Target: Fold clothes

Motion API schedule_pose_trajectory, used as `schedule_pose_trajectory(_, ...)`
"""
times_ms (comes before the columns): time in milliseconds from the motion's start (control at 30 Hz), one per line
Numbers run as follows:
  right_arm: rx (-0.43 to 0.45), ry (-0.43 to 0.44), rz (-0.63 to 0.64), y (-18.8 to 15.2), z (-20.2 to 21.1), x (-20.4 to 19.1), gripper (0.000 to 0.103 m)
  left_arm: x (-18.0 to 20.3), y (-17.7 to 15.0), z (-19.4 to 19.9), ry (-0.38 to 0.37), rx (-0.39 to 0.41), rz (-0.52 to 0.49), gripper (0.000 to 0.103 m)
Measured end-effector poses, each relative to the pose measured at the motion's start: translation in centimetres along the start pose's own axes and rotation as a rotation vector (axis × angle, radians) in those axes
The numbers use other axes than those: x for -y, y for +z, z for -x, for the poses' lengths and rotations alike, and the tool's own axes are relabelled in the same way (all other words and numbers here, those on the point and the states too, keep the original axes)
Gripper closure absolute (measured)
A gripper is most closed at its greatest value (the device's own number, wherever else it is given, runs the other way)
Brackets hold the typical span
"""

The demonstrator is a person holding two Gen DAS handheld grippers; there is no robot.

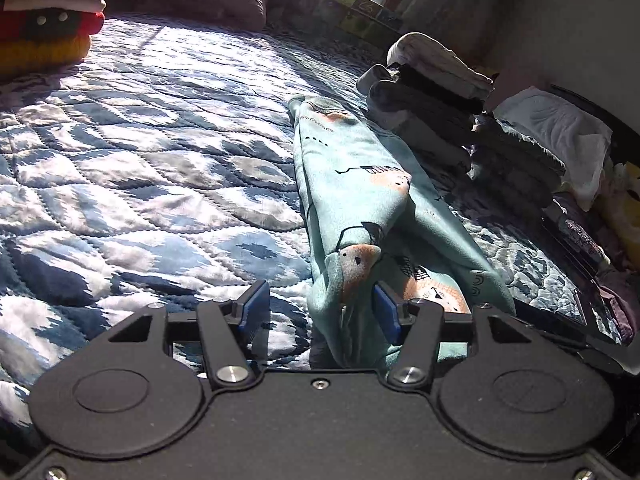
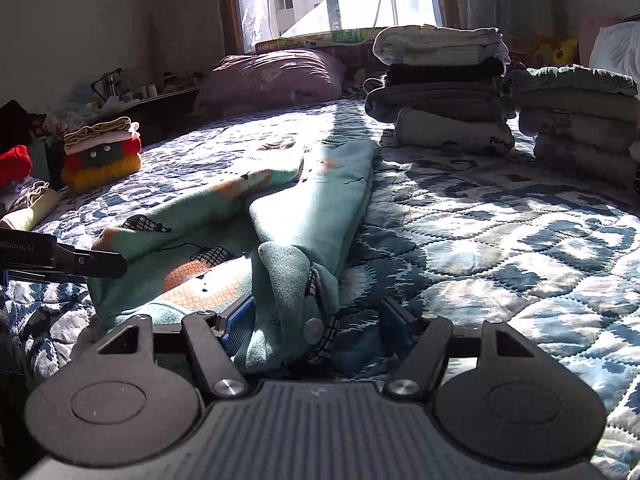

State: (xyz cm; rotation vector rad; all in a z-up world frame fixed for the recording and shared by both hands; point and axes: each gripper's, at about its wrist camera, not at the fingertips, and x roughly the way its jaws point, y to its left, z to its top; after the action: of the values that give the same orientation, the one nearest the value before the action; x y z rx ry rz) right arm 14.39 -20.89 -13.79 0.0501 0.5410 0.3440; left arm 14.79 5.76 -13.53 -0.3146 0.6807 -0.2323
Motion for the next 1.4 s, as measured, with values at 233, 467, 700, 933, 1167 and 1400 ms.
schedule_pose_trajectory(233,0.003,0.070,0.041,0.3,1.0,-0.4,0.083,-1.1,0.2,0.8,-0.072,-0.021,0.131,0.097)
schedule_pose_trajectory(467,-0.069,0.055,-0.010,-0.7,1.3,0.7,0.081,-2.5,-1.0,0.6,-0.056,-0.111,0.151,0.091)
schedule_pose_trajectory(700,0.011,0.077,-0.082,0.2,3.6,1.9,0.055,-1.5,1.0,2.8,-0.076,-0.071,0.000,0.046)
schedule_pose_trajectory(933,0.089,0.139,-0.108,2.3,1.4,2.4,0.049,-2.5,4.9,2.7,-0.160,0.035,0.044,0.042)
schedule_pose_trajectory(1167,0.087,0.153,-0.172,5.2,-2.2,4.0,0.049,-2.8,10.0,-2.1,-0.189,0.081,0.071,0.044)
schedule_pose_trajectory(1400,0.021,0.134,-0.240,6.3,-6.8,6.5,0.049,-4.0,13.5,-7.2,-0.164,0.058,0.065,0.047)
